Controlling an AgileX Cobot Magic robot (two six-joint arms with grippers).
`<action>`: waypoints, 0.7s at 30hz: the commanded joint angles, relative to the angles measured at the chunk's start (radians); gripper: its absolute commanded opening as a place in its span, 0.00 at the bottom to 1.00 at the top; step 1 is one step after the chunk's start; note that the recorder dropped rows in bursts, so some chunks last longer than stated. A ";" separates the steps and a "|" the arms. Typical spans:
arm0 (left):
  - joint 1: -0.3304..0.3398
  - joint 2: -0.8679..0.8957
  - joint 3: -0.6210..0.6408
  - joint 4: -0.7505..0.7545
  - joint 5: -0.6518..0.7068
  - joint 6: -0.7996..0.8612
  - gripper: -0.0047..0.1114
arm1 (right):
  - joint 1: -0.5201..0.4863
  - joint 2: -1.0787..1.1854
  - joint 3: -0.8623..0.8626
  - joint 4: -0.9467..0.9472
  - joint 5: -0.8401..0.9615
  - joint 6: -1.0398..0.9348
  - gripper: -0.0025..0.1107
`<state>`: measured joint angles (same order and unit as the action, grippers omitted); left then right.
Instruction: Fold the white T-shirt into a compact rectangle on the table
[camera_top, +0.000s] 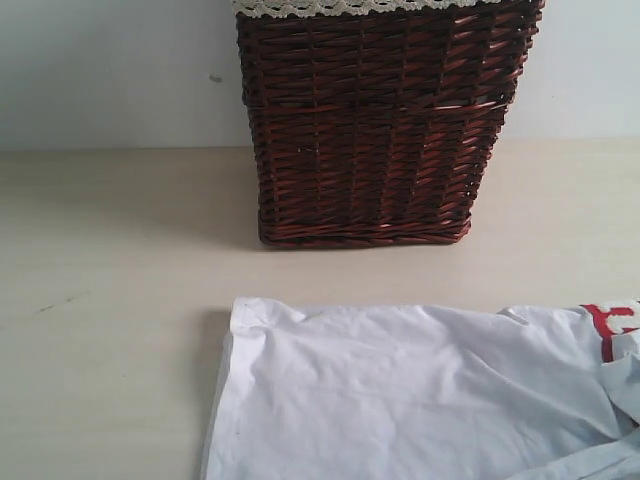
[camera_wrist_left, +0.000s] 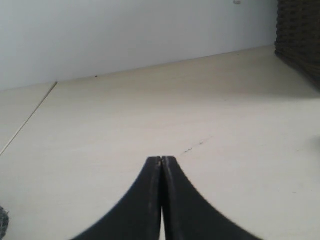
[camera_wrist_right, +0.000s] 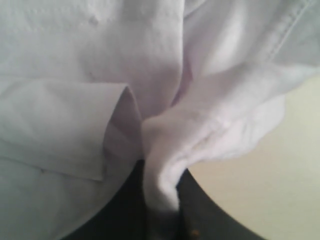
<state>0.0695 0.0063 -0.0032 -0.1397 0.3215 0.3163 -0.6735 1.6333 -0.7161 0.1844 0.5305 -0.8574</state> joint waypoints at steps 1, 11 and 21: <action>0.000 -0.006 0.003 -0.003 -0.008 0.001 0.05 | -0.013 -0.017 -0.001 0.014 0.025 -0.015 0.02; 0.000 -0.006 0.003 -0.003 -0.008 0.001 0.05 | -0.013 -0.151 -0.001 0.663 0.435 -0.435 0.02; 0.000 -0.006 0.003 -0.003 -0.008 0.001 0.05 | -0.013 -0.259 0.000 0.912 0.691 -0.448 0.02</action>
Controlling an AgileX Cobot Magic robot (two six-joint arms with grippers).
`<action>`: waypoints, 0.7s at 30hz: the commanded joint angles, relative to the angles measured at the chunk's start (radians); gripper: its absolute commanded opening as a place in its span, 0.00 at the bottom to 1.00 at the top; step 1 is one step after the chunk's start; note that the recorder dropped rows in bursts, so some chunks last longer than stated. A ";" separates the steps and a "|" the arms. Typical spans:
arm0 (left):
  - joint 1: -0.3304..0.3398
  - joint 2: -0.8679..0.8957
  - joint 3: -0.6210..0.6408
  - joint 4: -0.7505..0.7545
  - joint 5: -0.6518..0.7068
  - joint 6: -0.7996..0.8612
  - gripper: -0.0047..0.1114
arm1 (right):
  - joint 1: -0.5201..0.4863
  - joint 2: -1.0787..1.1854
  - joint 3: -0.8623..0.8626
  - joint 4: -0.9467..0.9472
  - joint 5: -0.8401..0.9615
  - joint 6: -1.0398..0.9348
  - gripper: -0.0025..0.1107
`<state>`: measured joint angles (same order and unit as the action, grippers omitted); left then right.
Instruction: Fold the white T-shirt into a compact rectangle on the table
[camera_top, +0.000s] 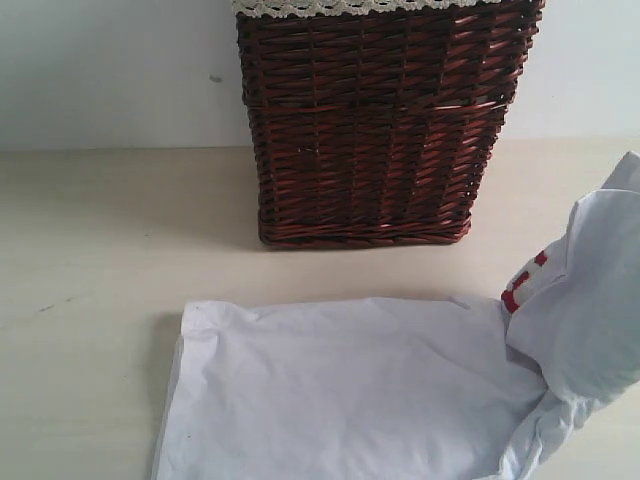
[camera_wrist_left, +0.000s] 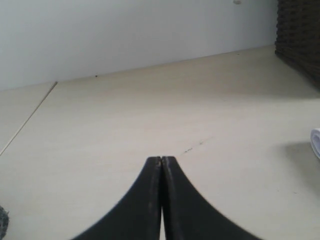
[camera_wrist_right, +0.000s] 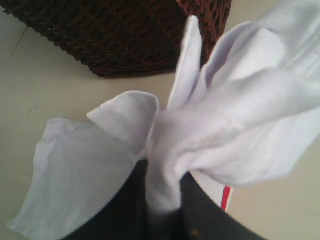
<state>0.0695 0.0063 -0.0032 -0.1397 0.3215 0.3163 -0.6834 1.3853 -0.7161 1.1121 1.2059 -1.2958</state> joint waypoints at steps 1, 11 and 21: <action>0.000 -0.006 0.003 -0.003 -0.008 0.001 0.05 | -0.003 -0.011 0.000 -0.020 0.015 -0.010 0.02; 0.000 -0.006 0.003 -0.003 -0.008 0.001 0.05 | -0.003 -0.011 0.000 -0.063 -0.051 -0.012 0.02; 0.000 -0.006 0.003 -0.003 -0.008 0.001 0.05 | -0.010 0.109 -0.001 -0.158 -0.363 -0.012 0.02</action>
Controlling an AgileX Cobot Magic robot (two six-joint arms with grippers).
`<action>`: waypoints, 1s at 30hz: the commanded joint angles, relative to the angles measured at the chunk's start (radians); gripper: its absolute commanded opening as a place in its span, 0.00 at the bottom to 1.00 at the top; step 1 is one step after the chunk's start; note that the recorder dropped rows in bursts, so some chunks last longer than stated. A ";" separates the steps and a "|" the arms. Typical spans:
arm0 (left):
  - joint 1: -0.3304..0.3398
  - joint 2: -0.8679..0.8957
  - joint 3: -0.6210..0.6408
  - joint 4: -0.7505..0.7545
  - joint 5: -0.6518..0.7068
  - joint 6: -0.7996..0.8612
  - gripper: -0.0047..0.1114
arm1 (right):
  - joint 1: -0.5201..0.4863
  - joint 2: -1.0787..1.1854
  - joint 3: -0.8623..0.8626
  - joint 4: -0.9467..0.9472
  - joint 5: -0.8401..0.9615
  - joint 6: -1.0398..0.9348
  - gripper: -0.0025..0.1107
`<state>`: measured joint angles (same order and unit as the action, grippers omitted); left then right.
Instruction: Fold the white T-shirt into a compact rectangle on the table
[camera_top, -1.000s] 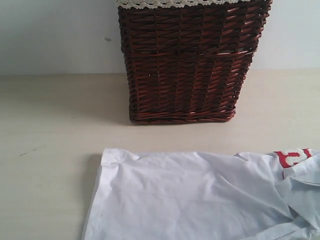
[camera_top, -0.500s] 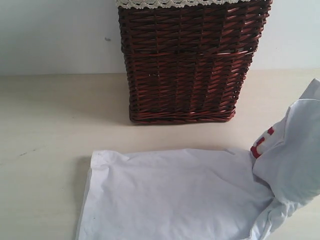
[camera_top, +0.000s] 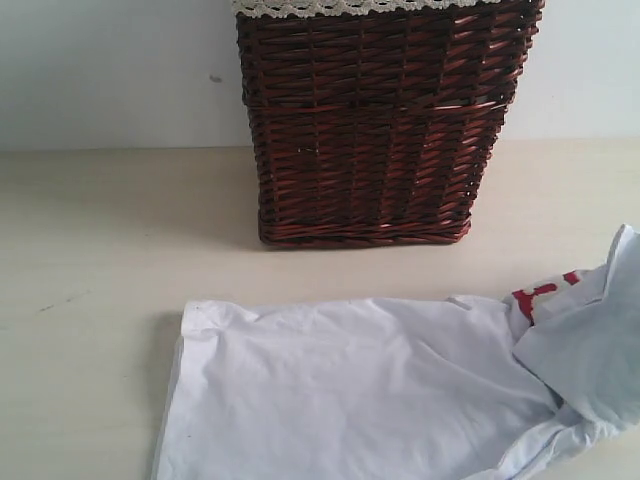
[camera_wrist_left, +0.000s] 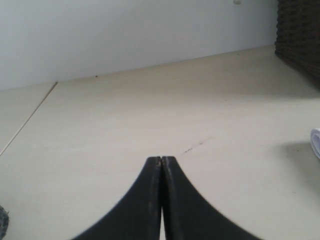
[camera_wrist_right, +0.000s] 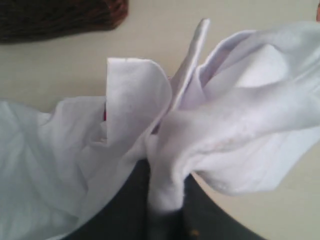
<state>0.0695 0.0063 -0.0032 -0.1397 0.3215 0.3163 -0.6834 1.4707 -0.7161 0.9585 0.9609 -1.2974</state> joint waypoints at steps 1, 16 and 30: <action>0.000 -0.006 0.003 -0.003 -0.008 0.001 0.05 | -0.022 0.026 -0.003 -0.004 -0.141 -0.010 0.02; 0.000 -0.006 0.003 -0.003 -0.008 0.001 0.05 | -0.123 0.022 -0.126 -0.023 0.151 -0.048 0.02; 0.000 -0.006 0.003 -0.003 -0.008 0.001 0.05 | 0.513 -0.027 -0.126 0.143 0.004 0.192 0.02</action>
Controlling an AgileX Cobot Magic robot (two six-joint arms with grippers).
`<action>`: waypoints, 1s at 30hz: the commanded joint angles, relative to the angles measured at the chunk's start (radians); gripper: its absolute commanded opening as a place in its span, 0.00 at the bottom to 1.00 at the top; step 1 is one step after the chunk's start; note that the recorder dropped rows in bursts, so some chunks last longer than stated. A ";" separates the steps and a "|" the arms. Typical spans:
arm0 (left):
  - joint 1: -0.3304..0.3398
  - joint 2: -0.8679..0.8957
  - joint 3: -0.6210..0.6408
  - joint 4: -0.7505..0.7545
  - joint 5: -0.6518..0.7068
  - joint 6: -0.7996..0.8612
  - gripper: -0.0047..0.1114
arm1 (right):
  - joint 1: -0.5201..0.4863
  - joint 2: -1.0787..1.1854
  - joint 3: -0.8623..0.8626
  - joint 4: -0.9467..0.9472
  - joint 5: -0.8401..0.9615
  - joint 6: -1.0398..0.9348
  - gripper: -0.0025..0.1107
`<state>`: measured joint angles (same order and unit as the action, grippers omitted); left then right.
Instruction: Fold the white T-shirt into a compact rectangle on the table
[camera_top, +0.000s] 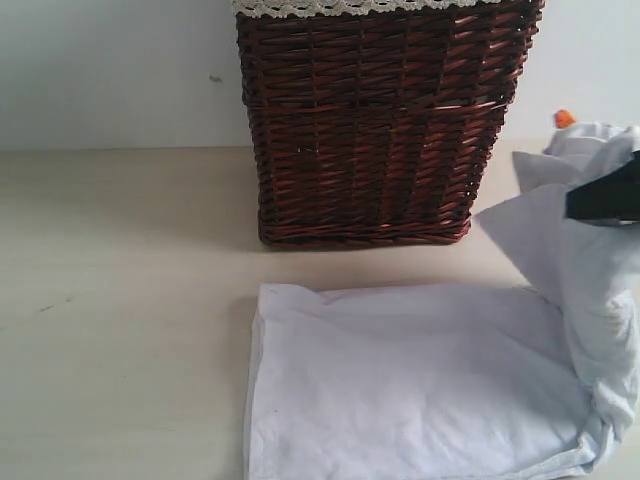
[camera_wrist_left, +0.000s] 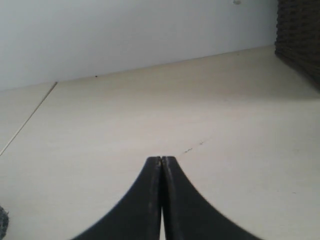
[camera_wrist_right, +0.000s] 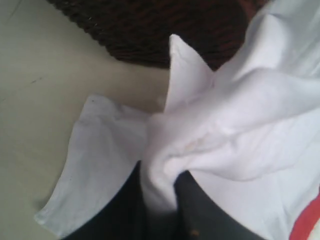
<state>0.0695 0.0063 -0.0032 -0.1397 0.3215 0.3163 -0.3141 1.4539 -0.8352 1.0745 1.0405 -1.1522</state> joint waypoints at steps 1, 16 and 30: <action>0.000 -0.006 0.003 -0.003 -0.008 0.001 0.05 | 0.184 -0.010 -0.007 0.029 -0.099 0.052 0.02; 0.000 -0.006 0.003 -0.003 -0.008 0.001 0.05 | 0.560 0.100 -0.007 0.028 -0.286 0.085 0.02; 0.000 -0.006 0.003 -0.003 -0.008 0.001 0.05 | 0.828 0.223 -0.007 0.028 -0.466 0.013 0.02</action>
<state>0.0695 0.0063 -0.0032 -0.1397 0.3215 0.3163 0.4649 1.6488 -0.8352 1.0842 0.6626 -1.0954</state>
